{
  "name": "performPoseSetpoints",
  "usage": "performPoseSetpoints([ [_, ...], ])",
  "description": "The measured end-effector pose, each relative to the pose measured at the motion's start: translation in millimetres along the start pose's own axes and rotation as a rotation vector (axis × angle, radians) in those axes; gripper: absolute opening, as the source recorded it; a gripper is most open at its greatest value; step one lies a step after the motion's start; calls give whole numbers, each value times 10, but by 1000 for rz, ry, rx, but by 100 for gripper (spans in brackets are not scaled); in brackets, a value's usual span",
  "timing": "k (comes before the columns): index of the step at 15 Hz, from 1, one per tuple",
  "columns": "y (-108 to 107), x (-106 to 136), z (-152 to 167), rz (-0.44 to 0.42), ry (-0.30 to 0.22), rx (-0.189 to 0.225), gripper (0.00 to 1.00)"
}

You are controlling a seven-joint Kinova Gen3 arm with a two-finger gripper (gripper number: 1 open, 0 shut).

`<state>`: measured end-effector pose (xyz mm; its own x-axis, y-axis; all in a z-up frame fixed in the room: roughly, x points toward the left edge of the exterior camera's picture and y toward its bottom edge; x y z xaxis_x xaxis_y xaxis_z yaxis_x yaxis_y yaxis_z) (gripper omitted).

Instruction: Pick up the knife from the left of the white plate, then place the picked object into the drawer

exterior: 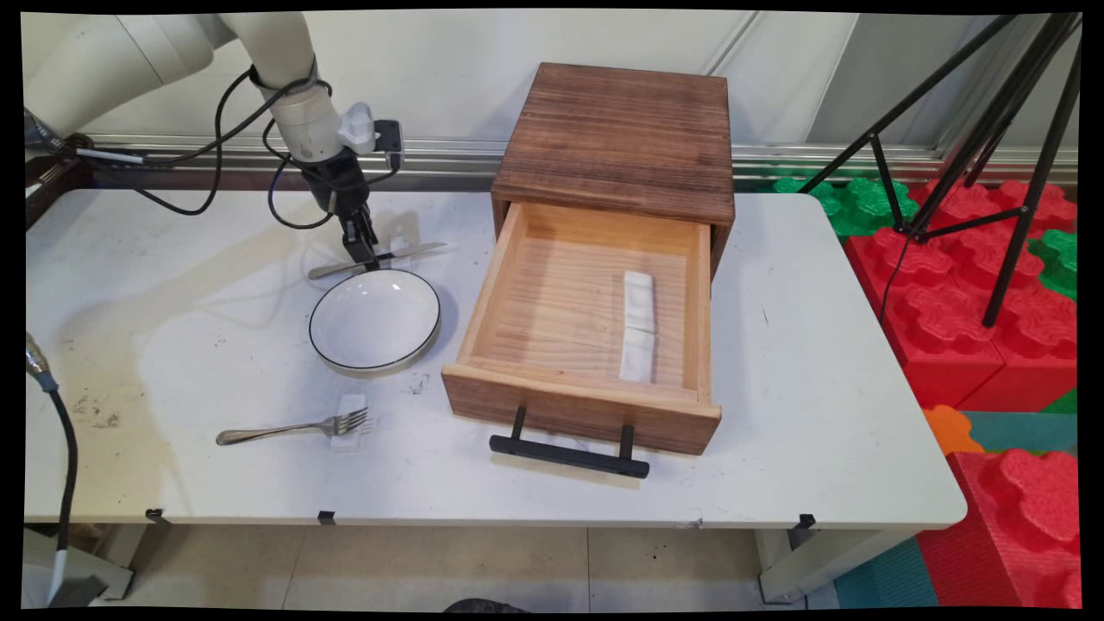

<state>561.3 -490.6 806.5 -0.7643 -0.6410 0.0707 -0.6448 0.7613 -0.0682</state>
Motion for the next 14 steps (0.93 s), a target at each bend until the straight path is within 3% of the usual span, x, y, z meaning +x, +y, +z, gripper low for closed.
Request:
performPoseSetpoints([
  [8, 94, -92, -60, -24, 1, -15, 0],
  [14, 212, -144, -416, -119, 43, 61, 0],
])
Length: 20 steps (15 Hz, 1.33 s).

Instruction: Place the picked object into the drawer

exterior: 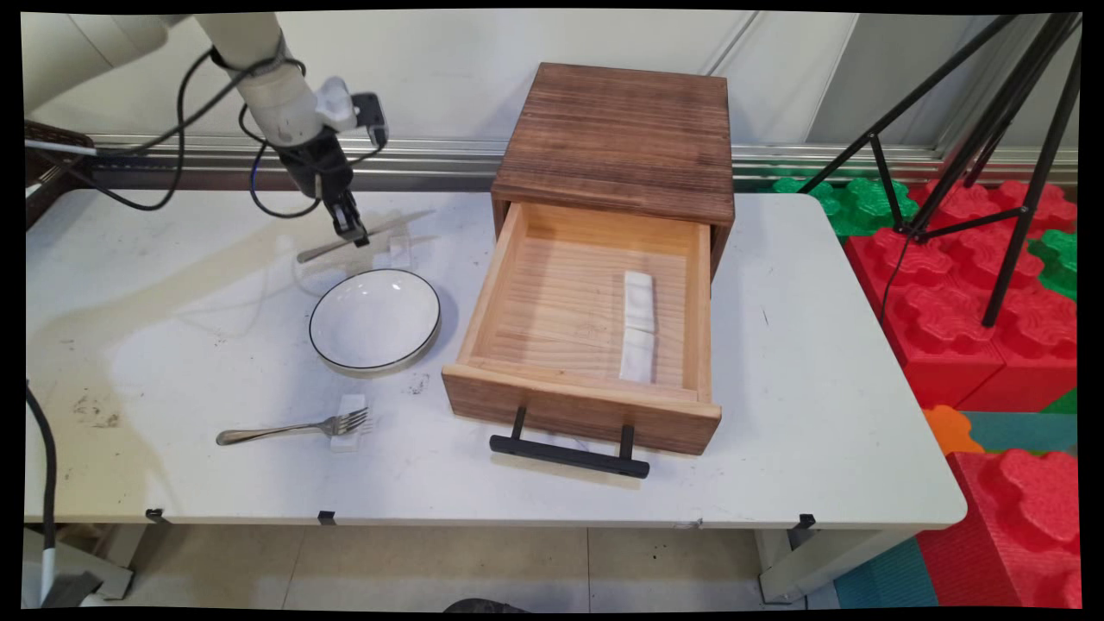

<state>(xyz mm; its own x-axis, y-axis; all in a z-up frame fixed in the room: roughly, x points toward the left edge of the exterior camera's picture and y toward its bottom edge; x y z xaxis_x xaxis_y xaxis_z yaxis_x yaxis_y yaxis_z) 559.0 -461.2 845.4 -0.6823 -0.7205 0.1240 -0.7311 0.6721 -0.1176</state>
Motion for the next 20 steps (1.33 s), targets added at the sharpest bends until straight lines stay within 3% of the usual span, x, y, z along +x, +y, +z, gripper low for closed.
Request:
performPoseSetpoints([
  [7, 199, 187, -736, -47, 112, 108, 0],
  [12, 536, 461, -1361, 14, 213, 171, 0],
  [20, 1311, 1016, -1801, 237, 335, 112, 0],
])
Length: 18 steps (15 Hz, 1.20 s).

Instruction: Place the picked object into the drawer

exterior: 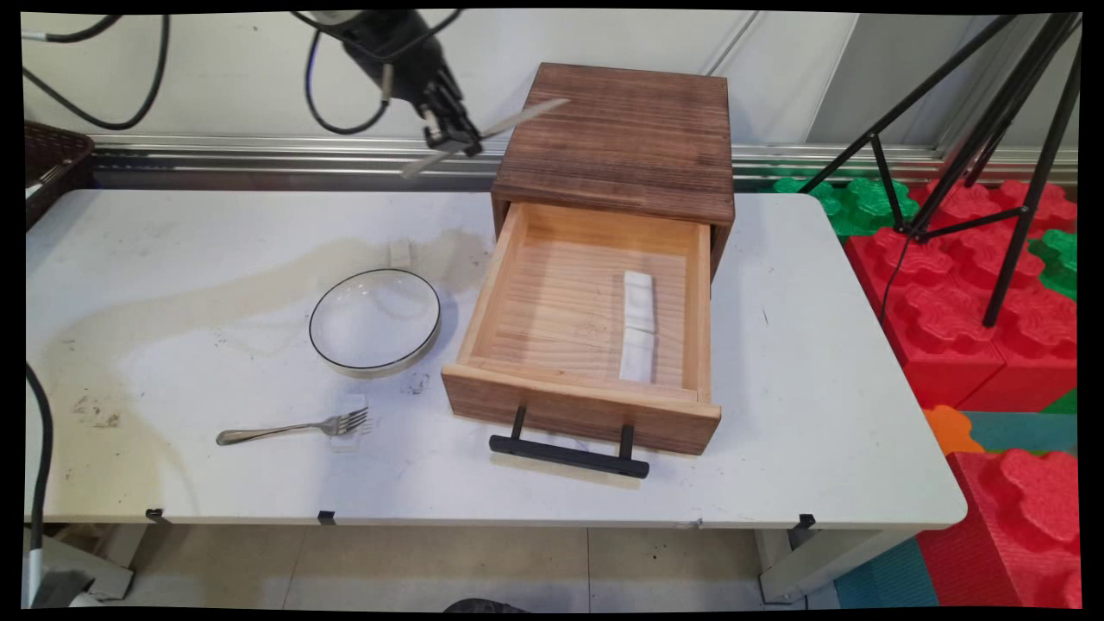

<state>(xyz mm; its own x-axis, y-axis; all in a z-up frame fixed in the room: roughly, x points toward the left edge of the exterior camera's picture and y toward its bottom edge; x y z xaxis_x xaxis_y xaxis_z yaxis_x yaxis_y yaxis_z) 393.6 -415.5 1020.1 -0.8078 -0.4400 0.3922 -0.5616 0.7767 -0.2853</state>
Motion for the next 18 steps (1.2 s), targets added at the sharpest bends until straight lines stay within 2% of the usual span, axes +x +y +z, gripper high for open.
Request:
performPoseSetpoints([
  [5, 261, 483, 169, 95, 43, -74, 0],
  [11, 374, 794, 539, 125, 80, -135, 0],
  [14, 396, 858, 811, 140, 86, -165, 0],
  [18, 385, 830, 1135, 166, 78, -196, 0],
])
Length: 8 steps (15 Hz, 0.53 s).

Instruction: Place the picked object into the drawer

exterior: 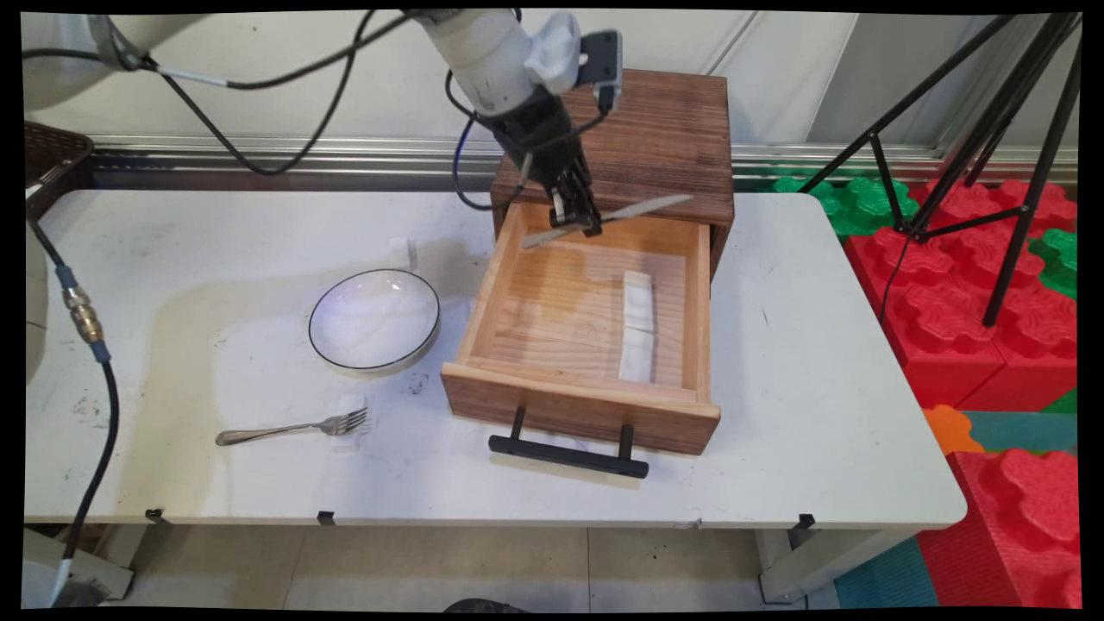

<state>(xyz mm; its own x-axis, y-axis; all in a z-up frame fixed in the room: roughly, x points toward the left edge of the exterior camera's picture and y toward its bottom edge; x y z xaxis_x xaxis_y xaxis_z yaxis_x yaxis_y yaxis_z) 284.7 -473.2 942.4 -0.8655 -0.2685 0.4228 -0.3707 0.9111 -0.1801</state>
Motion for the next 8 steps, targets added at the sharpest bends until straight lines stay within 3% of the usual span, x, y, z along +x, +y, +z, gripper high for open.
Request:
performPoseSetpoints([
  [8, -23, -119, 435, 24, -2, -53, 0],
])
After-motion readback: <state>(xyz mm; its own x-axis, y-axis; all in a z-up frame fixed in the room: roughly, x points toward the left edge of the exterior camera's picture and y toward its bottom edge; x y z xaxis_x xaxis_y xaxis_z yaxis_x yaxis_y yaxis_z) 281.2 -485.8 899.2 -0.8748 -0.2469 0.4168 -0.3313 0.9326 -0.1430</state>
